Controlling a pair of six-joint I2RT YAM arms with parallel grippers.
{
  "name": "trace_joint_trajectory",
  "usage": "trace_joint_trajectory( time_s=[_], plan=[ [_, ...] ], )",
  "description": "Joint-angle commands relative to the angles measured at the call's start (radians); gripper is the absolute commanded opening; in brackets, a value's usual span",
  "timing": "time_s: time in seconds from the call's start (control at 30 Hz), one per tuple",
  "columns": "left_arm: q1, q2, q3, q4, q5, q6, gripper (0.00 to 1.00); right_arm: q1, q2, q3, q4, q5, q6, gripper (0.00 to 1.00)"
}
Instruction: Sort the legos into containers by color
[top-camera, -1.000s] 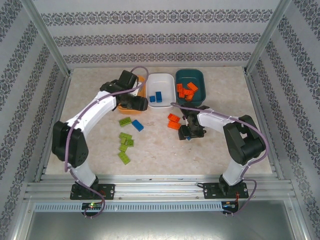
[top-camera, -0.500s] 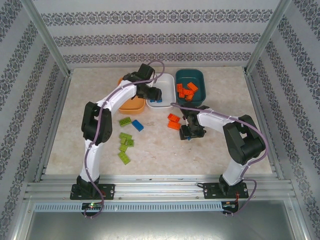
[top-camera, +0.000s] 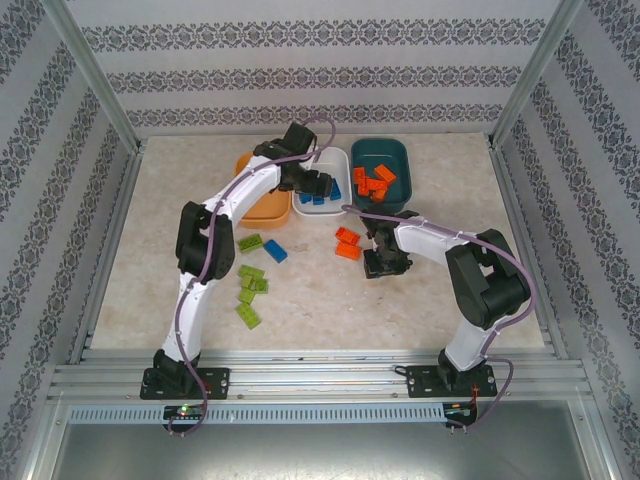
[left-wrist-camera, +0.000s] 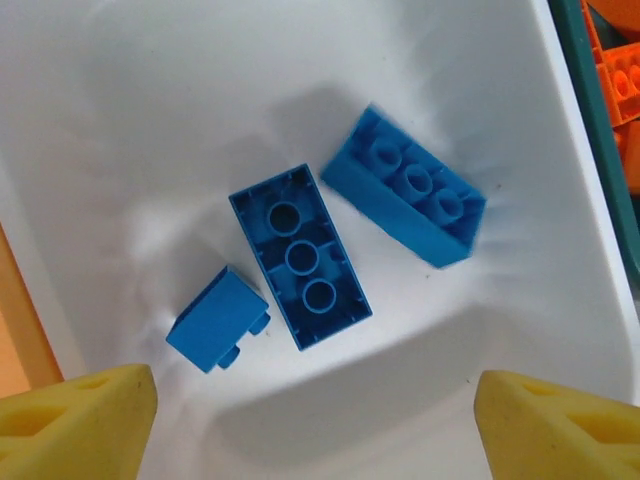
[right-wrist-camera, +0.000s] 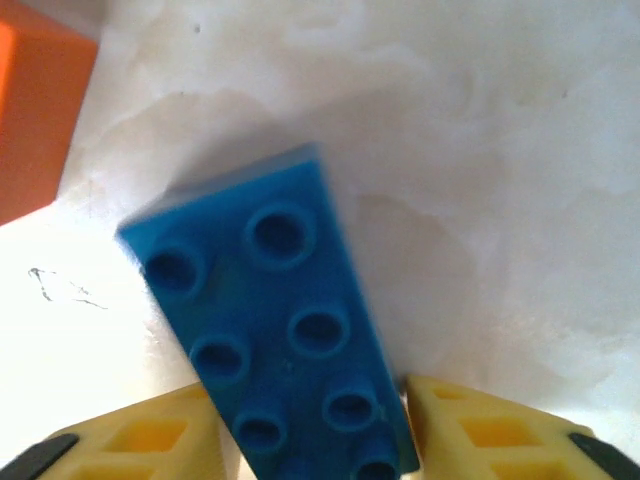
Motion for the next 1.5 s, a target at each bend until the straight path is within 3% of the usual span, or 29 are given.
trace_joint_trajectory(
  time_s=[0.0, 0.27, 0.53, 0.8, 1.07, 1.47],
  plan=[
    [-0.010, -0.142, -0.073, -0.019, 0.012, 0.004, 0.87, 0.023, 0.058, -0.026, 0.134, -0.103, 0.006, 0.37],
    [-0.008, -0.398, -0.325, -0.001, 0.006, 0.018, 0.91, 0.046, -0.036, -0.082, 0.118, -0.087, 0.023, 0.28],
    [0.027, -0.674, -0.604, -0.024, -0.009, 0.038, 0.96, 0.046, -0.235, -0.131, 0.050, -0.091, 0.044, 0.28],
    [0.089, -0.915, -0.869, -0.061, 0.000, 0.082, 1.00, 0.046, -0.355, -0.018, -0.042, -0.122, 0.062, 0.29],
    [0.146, -1.062, -1.116, 0.106, 0.032, 0.106, 1.00, 0.042, -0.245, 0.270, -0.108, -0.139, 0.050, 0.29],
    [0.147, -1.135, -1.201, 0.194, 0.035, 0.120, 1.00, -0.007, 0.119, 0.780, -0.161, -0.152, 0.013, 0.29]
  ],
)
